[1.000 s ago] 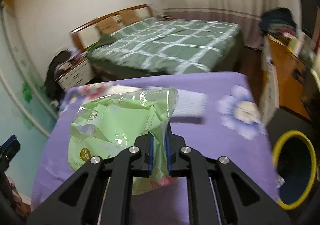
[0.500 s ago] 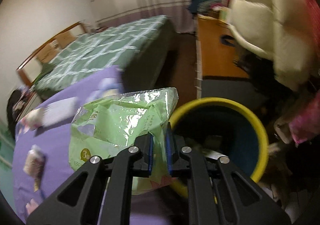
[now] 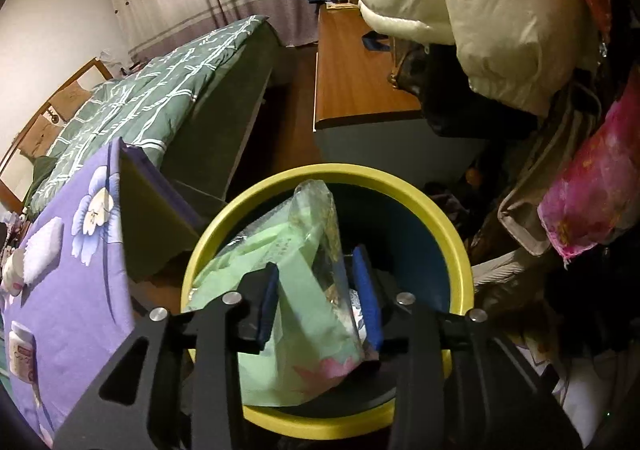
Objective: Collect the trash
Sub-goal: 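Carry the green bag over the bin and open the right gripper, then grasp the white pill bottle with the left gripper, then carry the pill bottle over the bin and open the left gripper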
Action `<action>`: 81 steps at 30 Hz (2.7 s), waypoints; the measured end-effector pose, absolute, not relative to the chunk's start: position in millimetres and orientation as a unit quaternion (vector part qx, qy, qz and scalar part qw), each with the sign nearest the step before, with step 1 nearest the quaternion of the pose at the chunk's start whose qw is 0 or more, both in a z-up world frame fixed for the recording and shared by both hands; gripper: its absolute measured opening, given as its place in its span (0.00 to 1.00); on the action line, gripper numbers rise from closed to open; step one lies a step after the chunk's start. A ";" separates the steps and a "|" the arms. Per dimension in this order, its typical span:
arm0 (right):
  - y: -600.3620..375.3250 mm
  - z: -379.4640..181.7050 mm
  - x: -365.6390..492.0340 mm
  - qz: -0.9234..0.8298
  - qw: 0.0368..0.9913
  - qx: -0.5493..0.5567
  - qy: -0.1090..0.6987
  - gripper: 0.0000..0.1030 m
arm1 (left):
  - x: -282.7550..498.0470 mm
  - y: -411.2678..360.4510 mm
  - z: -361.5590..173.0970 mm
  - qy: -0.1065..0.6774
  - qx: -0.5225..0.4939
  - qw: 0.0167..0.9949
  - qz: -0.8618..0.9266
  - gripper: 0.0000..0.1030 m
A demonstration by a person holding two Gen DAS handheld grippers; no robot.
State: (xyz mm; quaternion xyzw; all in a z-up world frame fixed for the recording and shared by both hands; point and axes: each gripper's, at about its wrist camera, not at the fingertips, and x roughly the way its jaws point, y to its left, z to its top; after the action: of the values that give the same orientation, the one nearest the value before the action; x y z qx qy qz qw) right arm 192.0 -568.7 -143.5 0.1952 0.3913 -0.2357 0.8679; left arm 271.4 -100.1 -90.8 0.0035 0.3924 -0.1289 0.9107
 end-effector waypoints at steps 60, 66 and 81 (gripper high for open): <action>-576.2 -126.9 142.5 -0.221 0.882 0.149 0.387 0.53 | 282.8 -192.7 -100.5 0.415 0.056 0.877 -0.235 0.45; -593.3 -124.0 114.8 -0.230 0.884 0.156 0.376 0.53 | 273.0 -297.3 -82.6 0.406 0.080 0.850 -0.325 0.45; -622.6 -127.8 80.7 -0.241 0.880 0.171 0.372 0.55 | 267.7 -488.7 -142.2 0.452 0.135 0.781 -0.410 0.52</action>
State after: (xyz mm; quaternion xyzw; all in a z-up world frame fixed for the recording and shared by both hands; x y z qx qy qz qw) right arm 80.7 -622.6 -127.8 0.1712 0.3718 -0.2406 0.8801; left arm 267.7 -488.7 -142.2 0.1349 0.4515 -0.4095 0.7812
